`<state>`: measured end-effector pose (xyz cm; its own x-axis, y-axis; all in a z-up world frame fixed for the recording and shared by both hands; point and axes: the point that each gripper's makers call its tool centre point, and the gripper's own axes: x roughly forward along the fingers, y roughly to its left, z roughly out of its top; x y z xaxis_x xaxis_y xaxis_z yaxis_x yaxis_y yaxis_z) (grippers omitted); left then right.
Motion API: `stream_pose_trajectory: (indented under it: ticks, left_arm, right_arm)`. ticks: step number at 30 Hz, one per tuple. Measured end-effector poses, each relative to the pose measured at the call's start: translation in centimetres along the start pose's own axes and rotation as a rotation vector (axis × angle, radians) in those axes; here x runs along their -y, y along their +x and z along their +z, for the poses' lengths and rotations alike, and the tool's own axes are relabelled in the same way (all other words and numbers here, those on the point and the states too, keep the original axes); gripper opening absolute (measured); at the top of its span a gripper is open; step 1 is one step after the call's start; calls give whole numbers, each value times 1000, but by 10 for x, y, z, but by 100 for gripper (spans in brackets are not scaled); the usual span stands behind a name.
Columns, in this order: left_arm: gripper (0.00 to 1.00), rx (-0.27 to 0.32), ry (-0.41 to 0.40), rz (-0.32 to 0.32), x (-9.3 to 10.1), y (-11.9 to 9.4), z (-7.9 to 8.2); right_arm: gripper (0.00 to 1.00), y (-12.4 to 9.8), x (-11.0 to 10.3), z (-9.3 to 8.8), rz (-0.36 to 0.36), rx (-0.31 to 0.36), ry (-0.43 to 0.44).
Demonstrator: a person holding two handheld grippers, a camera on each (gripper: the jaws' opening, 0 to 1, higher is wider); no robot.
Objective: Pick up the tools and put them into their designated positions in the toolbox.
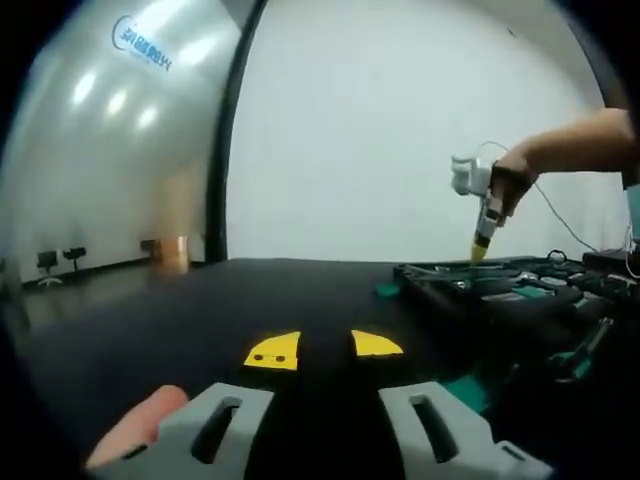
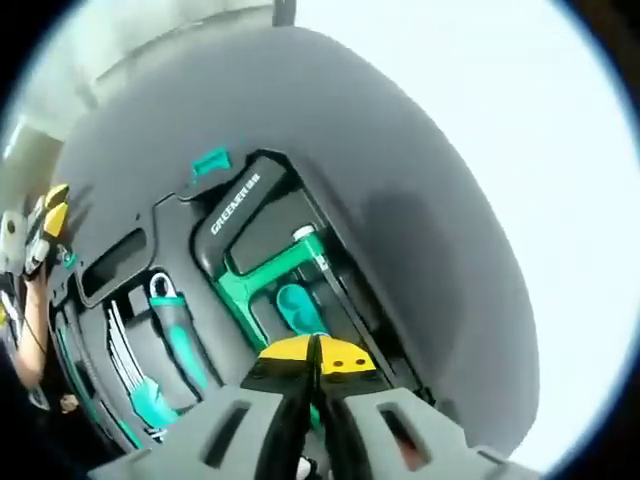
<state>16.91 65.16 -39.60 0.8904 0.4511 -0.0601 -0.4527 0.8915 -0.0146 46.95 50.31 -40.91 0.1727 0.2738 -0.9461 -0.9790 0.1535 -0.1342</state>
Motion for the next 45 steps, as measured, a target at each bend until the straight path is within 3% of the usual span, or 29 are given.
stream_pose_trajectory:
  ticks: [3,6,9,12,18,19,20,24,25,26,29,31,32,34,35,36,39,43,45]
  left_arm:
    - [14,1,5,1,0,0,0]
    - [14,-1,9,4,0,0,-1]
    - [14,-2,13,5,0,1,-1]
    - [14,-3,15,6,-1,1,-1]
    - [14,-5,18,9,-1,0,-1]
    - [14,-6,18,9,-1,1,-1]
    - [14,-8,18,9,-1,1,-2]
    - [14,-11,15,8,0,1,-2]
    - [14,-12,15,9,-1,1,-2]
    - [14,-13,14,9,-1,1,-2]
    - [14,-12,13,8,-1,1,-2]
    - [14,-11,11,8,-1,1,-2]
    - [14,-10,10,8,-1,1,-2]
    - [14,-9,12,9,-1,1,-2]
    - [14,-8,14,10,-1,1,-2]
    - [14,-8,16,10,-1,1,-2]
    - [14,-10,21,12,-1,1,-2]
    - [14,-12,25,12,-1,2,-2]
    - [14,-12,28,13,-1,1,-2]
  right_arm:
    - [0,2,6,6,11,-23,93]
    - [7,1,3,3,17,-12,104]
    - [7,-1,-13,-6,53,-17,100]
    - [0,2,1,-6,-5,-29,41]
    - [0,7,7,7,27,-38,36]
    - [0,8,8,9,35,-29,5]
    - [0,6,6,6,-6,8,12]
    - [0,-6,-19,-22,19,13,-9]
    - [0,-7,-25,-28,24,15,7]
    - [0,-9,-32,-35,90,-60,49]
    - [0,-3,-21,-22,99,-68,76]
    - [0,-2,-20,-20,96,-71,159]
    - [0,-2,-17,-18,116,-64,143]
    - [0,2,-8,-11,128,-107,282]
    - [0,7,2,-3,115,-108,329]
    - [0,6,-2,-7,86,-86,373]
    - [0,4,-8,-13,20,-100,417]
    - [1,4,-7,-10,-7,-94,377]
    - [5,5,2,2,9,-97,366]
